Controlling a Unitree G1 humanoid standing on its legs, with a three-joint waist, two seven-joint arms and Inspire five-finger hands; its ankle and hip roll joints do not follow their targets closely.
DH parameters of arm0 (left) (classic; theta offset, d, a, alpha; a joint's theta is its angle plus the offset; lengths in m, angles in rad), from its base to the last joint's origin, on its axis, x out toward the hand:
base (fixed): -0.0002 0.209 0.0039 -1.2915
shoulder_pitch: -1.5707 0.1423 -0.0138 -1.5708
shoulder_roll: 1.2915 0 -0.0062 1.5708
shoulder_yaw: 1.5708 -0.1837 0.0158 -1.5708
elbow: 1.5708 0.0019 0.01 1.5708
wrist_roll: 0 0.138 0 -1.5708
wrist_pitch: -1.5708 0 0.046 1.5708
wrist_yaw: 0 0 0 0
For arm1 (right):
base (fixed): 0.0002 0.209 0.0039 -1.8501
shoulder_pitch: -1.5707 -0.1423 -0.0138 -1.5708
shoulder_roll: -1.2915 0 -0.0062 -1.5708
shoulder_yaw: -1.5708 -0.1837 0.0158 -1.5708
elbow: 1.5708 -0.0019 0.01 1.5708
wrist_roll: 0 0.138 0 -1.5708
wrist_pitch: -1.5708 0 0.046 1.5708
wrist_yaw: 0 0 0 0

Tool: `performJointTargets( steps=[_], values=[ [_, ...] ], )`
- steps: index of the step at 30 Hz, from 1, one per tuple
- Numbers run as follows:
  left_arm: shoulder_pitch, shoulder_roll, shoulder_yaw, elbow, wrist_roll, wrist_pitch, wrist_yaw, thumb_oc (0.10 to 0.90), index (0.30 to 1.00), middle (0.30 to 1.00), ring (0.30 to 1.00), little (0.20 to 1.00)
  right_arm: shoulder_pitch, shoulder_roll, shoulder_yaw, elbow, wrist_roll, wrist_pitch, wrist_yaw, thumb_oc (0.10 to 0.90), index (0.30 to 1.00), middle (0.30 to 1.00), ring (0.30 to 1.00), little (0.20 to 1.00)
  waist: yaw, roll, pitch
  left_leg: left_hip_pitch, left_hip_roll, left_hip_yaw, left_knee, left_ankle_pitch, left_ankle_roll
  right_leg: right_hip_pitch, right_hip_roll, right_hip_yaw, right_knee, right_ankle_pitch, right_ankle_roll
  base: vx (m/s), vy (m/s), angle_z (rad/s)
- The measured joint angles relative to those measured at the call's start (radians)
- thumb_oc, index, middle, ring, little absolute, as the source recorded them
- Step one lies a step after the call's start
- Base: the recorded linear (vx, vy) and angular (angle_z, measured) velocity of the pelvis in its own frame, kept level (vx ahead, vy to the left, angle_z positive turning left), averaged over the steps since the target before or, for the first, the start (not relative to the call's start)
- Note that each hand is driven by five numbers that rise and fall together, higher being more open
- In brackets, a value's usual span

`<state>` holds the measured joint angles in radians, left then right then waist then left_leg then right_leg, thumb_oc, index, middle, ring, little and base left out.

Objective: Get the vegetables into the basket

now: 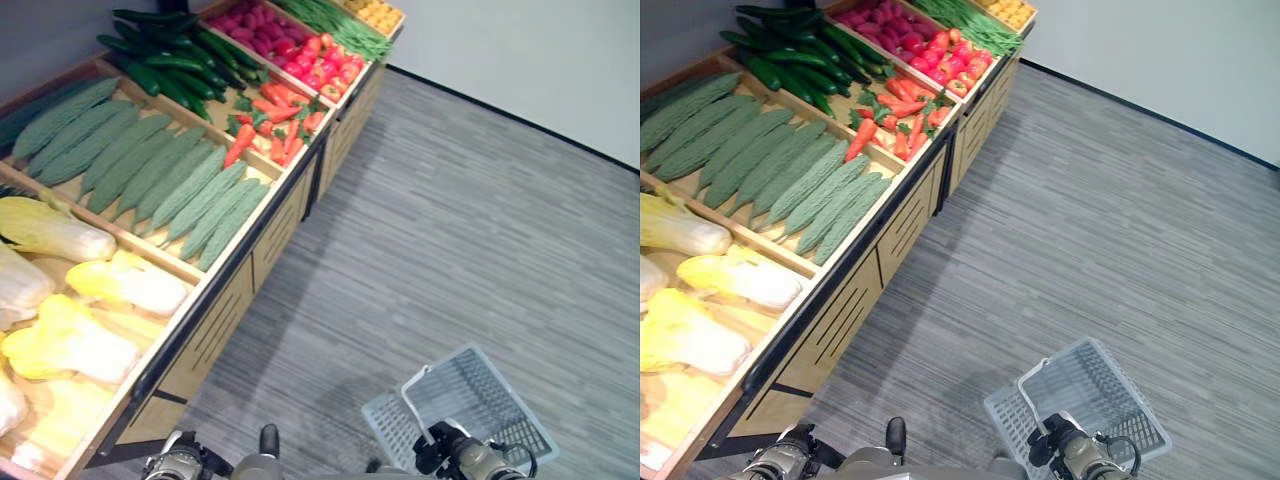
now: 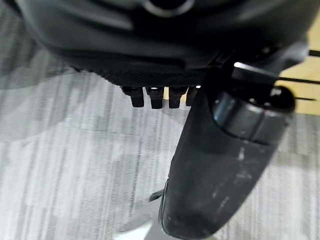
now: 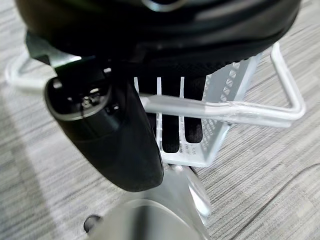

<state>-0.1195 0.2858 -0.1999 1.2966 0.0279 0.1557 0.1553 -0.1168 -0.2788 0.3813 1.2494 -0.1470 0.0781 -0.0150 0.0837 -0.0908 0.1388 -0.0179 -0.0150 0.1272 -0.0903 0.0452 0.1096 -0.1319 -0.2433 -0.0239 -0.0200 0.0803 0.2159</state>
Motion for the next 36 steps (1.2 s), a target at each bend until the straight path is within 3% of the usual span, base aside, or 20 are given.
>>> performJointTargets(
  steps=[3,5,6,7,8,9,11,17,19,23,24,25,27,28,29,30,32,33,34,36],
  values=[
    [0.010,-0.007,0.007,0.002,0.001,-0.006,0.004,0.900,1.000,1.000,1.000,1.000,-0.012,-0.008,-0.001,-0.018,0.000,-0.004,-0.010,0.400,0.300,0.300,0.300,0.300,-0.011,0.018,0.050,0.050,-0.007,-0.077,-0.003,-0.022,-0.016,-0.049,0.025,0.001,-0.074,0.102,-0.009,0.22,-0.090,0.73],
    [0.013,0.003,0.009,0.008,0.001,-0.006,0.008,0.900,1.000,1.000,1.000,1.000,-0.011,0.000,-0.001,-0.026,0.000,-0.014,-0.009,0.400,0.300,0.300,0.300,0.300,-0.041,0.002,0.050,0.056,-0.009,-0.145,-0.004,-0.027,-0.034,-0.050,0.035,0.036,-0.068,0.113,-0.013,0.22,-0.119,1.21],
    [0.018,0.012,0.007,0.009,0.001,-0.009,0.008,0.900,1.000,1.000,1.000,1.000,-0.004,0.010,-0.002,-0.025,0.000,-0.014,-0.002,0.400,0.300,0.300,0.300,0.300,-0.040,-0.010,0.059,0.070,-0.010,-0.203,0.001,-0.036,-0.059,-0.029,0.056,0.105,-0.073,0.109,-0.012,0.15,-0.135,1.48],
    [0.015,0.017,0.007,0.018,0.001,-0.010,0.008,0.900,1.000,1.000,1.000,1.000,0.002,0.016,-0.003,-0.026,0.000,-0.015,0.003,0.400,0.300,0.300,0.300,0.300,-0.048,-0.021,0.060,0.075,-0.009,-0.251,0.001,-0.037,-0.088,0.003,0.065,0.143,-0.071,0.116,-0.038,0.15,-0.176,1.49],
    [0.008,-0.001,0.006,0.018,0.001,-0.010,0.008,0.900,1.000,1.000,1.000,1.000,0.006,0.011,-0.010,-0.021,0.000,-0.012,-0.001,0.400,0.300,0.300,0.300,0.300,-0.052,0.008,0.070,0.083,0.021,-0.277,0.002,-0.033,-0.115,0.027,0.089,0.101,-0.066,0.122,-0.061,0.15,-0.207,1.19],
    [0.018,-0.017,0.007,0.003,0.001,-0.012,0.007,0.900,1.000,1.000,1.000,1.000,-0.007,-0.007,-0.012,-0.016,0.000,-0.003,0.002,0.400,0.300,0.300,0.300,0.300,-0.041,0.037,0.072,0.081,0.053,-0.240,0.002,-0.023,-0.144,0.037,0.115,0.071,-0.065,0.121,-0.083,0.15,-0.208,0.81],
    [0.027,-0.044,0.008,-0.004,0.000,-0.012,0.004,0.900,1.000,1.000,1.000,1.000,-0.030,-0.029,-0.012,-0.018,-0.001,-0.001,0.000,0.400,0.300,0.300,0.300,0.300,-0.046,0.066,0.073,0.082,0.083,-0.222,0.003,-0.016,-0.156,0.056,0.141,0.035,-0.065,0.104,-0.107,0.08,-0.152,0.44],
    [0.005,-0.051,0.006,-0.007,-0.012,-0.009,0.013,0.900,1.000,1.000,1.000,1.000,-0.066,-0.070,-0.020,-0.037,-0.003,-0.006,-0.007,0.400,0.300,0.300,0.300,0.300,-0.050,0.092,0.086,0.079,0.145,-0.265,0.015,-0.011,-0.209,0.100,0.198,-0.046,-0.066,0.067,-0.138,0.07,-0.199,0.37],
    [-0.020,-0.050,0.005,-0.009,-0.030,-0.011,0.021,0.900,1.000,1.000,1.000,1.000,-0.058,-0.069,-0.019,-0.033,-0.001,-0.005,-0.006,0.400,0.300,0.300,0.300,0.300,-0.043,0.092,0.090,0.038,0.153,-0.316,0.038,-0.010,-0.234,0.098,0.206,-0.097,-0.066,0.056,-0.151,0.04,-0.227,0.65],
    [-0.023,-0.049,0.006,-0.010,-0.064,-0.013,0.025,0.900,1.000,1.000,1.000,1.000,-0.064,-0.072,-0.019,-0.022,0.001,-0.005,-0.013,0.400,0.300,0.300,0.300,0.300,-0.025,0.114,0.101,-0.008,0.174,-0.350,0.075,-0.011,-0.247,0.077,0.232,-0.141,-0.013,0.030,-0.177,0.04,-0.255,0.51],
    [-0.038,-0.055,0.006,-0.022,-0.088,-0.022,0.037,0.900,1.000,1.000,1.000,1.000,-0.060,-0.081,-0.017,-0.020,0.005,-0.006,-0.018,0.400,0.300,0.300,0.300,0.300,-0.006,0.134,0.113,-0.065,0.196,-0.394,0.096,-0.008,-0.282,0.028,0.246,-0.195,0.061,-0.001,-0.202,-0.01,-0.249,0.69],
    [-0.038,-0.052,0.007,-0.035,-0.091,-0.022,0.038,0.900,1.000,1.000,1.000,1.000,-0.062,-0.080,-0.018,-0.021,0.005,-0.006,-0.020,0.400,0.300,0.300,0.300,0.300,0.007,0.133,0.114,-0.069,0.204,-0.391,0.085,-0.023,-0.293,0.009,0.246,-0.196,0.076,-0.010,-0.208,-0.01,-0.252,0.73],
    [-0.031,-0.058,0.005,-0.043,-0.107,-0.019,0.041,0.900,1.000,1.000,1.000,1.000,-0.047,-0.088,-0.010,-0.035,0.006,-0.016,-0.028,0.400,0.300,0.300,0.300,0.300,0.019,0.149,0.121,-0.115,0.229,-0.380,0.098,-0.078,-0.236,-0.018,0.266,-0.218,0.154,-0.067,-0.223,0.00,-0.167,0.69],
    [-0.037,-0.051,0.005,-0.049,-0.107,-0.021,0.042,0.900,1.000,1.000,1.000,1.000,-0.033,-0.087,-0.008,-0.041,0.006,-0.016,-0.028,0.400,0.300,0.300,0.300,0.300,0.021,0.139,0.124,-0.128,0.226,-0.381,0.094,-0.100,-0.224,-0.035,0.254,-0.220,0.179,-0.081,-0.224,-0.02,-0.210,1.54],
    [-0.051,-0.030,0.007,-0.050,-0.108,-0.031,0.042,0.900,1.000,1.000,1.000,1.000,-0.028,-0.072,-0.002,-0.022,0.007,-0.015,-0.017,0.400,0.300,0.300,0.300,0.300,0.036,0.105,0.146,-0.145,0.203,-0.339,0.118,-0.125,-0.209,-0.046,0.208,-0.262,0.207,-0.096,-0.249,-0.02,-0.163,1.33],
    [-0.055,-0.028,0.007,-0.045,-0.109,-0.027,0.037,0.900,1.000,1.000,1.000,1.000,-0.028,-0.075,0.012,-0.019,0.005,-0.009,-0.015,0.400,0.300,0.300,0.300,0.300,0.049,0.100,0.149,-0.152,0.185,-0.286,0.152,-0.099,-0.213,-0.038,0.185,-0.288,0.201,-0.095,-0.252,-0.01,-0.147,1.18],
    [-0.033,-0.041,0.006,-0.041,-0.109,-0.017,0.036,0.900,1.000,1.000,1.000,1.000,-0.024,-0.087,0.026,-0.013,0.005,-0.003,-0.018,0.400,0.300,0.300,0.300,0.300,0.046,0.118,0.145,-0.132,0.173,-0.230,0.162,-0.095,-0.205,-0.023,0.182,-0.319,0.196,-0.096,-0.250,-0.01,-0.090,0.62],
    [-0.007,-0.059,0.005,-0.028,-0.108,-0.007,0.037,0.900,1.000,1.000,1.000,1.000,-0.031,-0.101,0.026,-0.017,0.004,0.000,-0.023,0.400,0.300,0.300,0.300,0.300,0.047,0.159,0.139,-0.105,0.185,-0.155,0.128,-0.075,-0.157,-0.011,0.193,-0.348,0.206,-0.100,-0.241,-0.03,-0.082,0.70],
    [-0.002,-0.067,0.003,-0.028,-0.107,-0.004,0.037,0.900,1.000,1.000,1.000,1.000,-0.030,-0.111,0.022,-0.029,0.004,0.003,-0.025,0.400,0.300,0.300,0.300,0.300,0.047,0.166,0.143,-0.114,0.197,-0.124,0.131,-0.063,-0.124,-0.006,0.199,-0.350,0.211,-0.104,-0.237,-0.03,-0.086,0.90],
    [0.014,-0.074,0.002,-0.044,-0.107,-0.007,0.028,0.900,1.000,1.000,1.000,1.000,-0.012,-0.111,0.016,-0.022,0.004,0.011,-0.024,0.400,0.300,0.300,0.300,0.300,0.043,0.161,0.146,-0.106,0.223,-0.022,0.108,-0.088,-0.147,0.019,0.168,-0.400,0.188,-0.107,-0.237,-0.01,0.005,0.89]
  ],
)
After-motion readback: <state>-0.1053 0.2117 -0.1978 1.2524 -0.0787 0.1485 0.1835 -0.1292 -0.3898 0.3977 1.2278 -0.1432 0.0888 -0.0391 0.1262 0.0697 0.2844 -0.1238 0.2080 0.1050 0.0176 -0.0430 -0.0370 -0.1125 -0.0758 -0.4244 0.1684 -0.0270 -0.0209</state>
